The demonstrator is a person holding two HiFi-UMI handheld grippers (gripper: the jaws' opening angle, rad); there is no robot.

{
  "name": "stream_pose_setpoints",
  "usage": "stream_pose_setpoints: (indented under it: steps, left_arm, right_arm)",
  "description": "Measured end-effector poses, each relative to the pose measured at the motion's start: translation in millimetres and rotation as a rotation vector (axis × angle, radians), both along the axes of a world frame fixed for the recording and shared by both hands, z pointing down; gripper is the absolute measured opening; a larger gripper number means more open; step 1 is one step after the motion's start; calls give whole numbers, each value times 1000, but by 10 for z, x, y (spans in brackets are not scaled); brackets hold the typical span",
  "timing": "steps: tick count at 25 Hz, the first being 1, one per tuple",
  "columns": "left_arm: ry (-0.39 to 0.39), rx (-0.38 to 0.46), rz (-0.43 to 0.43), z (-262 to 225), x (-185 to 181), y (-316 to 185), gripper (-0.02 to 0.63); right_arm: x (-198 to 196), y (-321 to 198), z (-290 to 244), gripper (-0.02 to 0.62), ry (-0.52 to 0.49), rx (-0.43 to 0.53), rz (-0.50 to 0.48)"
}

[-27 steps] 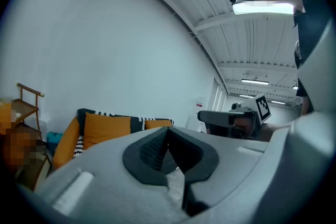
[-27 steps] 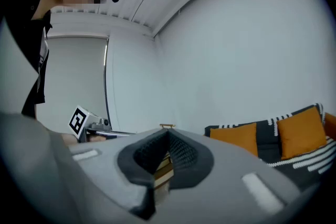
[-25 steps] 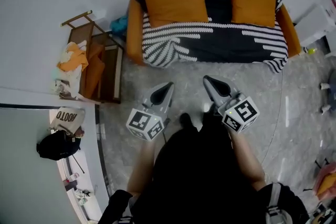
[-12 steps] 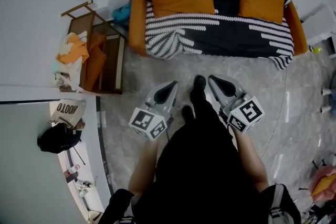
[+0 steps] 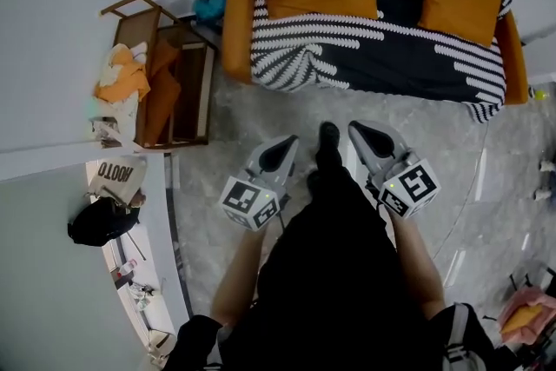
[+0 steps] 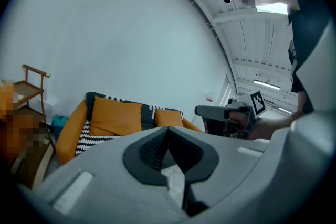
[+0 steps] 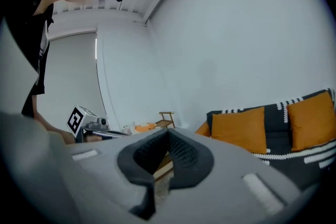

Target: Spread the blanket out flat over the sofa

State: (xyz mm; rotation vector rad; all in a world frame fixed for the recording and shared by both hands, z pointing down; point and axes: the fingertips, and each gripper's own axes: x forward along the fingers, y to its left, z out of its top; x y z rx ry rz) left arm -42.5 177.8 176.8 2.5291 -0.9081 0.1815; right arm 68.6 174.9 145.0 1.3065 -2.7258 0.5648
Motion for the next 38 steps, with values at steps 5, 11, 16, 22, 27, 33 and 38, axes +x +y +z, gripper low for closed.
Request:
stream_pose_setpoints:
  steps: [5, 11, 16, 22, 27, 33, 38]
  left_arm:
    - [-31, -50, -17, 216, 69, -491, 11]
    - [-71, -118, -48, 680, 158, -1026, 11]
    - [-107, -179, -61, 1098, 185, -1326, 12]
    - [-122, -252, -73, 1620, 138, -1542, 28]
    - [-109, -281, -78, 2035, 111, -1714, 38]
    - [-120, -336, -46, 2671, 9, -1800, 60]
    - [-109, -359, -31, 3166, -49, -1867, 86]
  right_arm:
    - [60, -561, 138, 2, 35, -14, -39]
    - [76, -1172, 467, 2, 66, -37, -126]
    - [36, -1555, 838, 2, 71, -81, -170]
    - [-61, -1857, 1268, 2, 78, -118, -215]
    - [-133, -2058, 1549, 2, 77, -137, -218]
    - [-260, -2091, 2073, 2, 87, -186, -197]
    - [-335, -2073, 2551, 2, 110, -211, -193]
